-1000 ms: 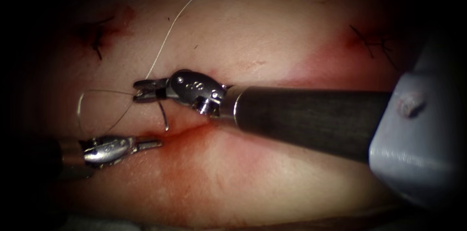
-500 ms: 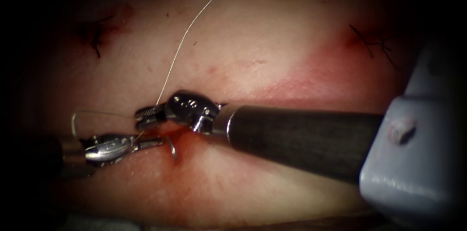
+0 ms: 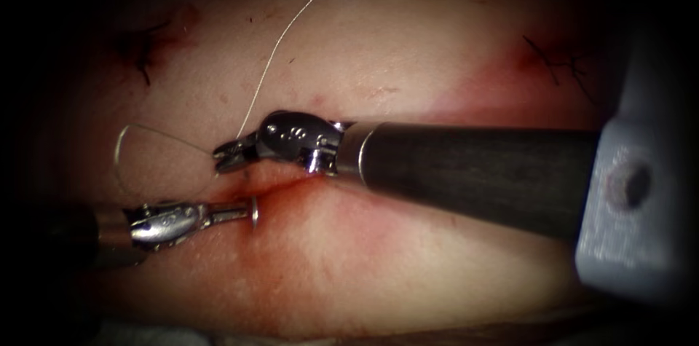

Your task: Wound Closure

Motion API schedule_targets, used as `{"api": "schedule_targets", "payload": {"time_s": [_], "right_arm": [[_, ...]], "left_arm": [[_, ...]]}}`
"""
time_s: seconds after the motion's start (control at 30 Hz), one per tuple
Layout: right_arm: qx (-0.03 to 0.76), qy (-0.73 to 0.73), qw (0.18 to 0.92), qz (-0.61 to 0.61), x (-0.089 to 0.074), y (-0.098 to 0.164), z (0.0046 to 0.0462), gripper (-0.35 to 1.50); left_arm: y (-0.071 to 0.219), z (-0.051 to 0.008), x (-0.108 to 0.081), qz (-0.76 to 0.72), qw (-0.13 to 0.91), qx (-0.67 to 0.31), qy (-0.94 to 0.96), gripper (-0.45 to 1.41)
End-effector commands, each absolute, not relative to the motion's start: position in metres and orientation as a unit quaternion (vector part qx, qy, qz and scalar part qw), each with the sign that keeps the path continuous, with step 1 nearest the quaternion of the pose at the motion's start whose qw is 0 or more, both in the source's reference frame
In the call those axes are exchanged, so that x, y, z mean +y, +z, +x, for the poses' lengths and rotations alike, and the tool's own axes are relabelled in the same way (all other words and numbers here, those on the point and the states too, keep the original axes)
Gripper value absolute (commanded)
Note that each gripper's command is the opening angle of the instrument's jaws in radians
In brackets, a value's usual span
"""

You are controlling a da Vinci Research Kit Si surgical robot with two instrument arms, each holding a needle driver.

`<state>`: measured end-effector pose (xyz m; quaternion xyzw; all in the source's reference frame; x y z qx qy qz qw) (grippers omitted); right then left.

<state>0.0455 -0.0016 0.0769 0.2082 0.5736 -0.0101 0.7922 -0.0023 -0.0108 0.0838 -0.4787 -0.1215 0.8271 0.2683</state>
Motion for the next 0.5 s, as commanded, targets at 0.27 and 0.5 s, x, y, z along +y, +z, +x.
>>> {"api": "schedule_targets", "payload": {"time_s": [0.27, 0.5], "right_arm": [[0.579, -0.040, 0.797, 0.170, -0.0013, 0.0775, 0.0467, -0.35], [0.579, -0.047, 0.797, 0.163, -0.0003, 0.0771, 0.0467, -0.35]], "left_arm": [[0.0844, -0.0029, -0.0116, -0.479, 0.269, -0.124, 0.827, 0.04], [0.0844, -0.0028, -0.0116, -0.479, 0.268, -0.124, 0.827, 0.04]]}}
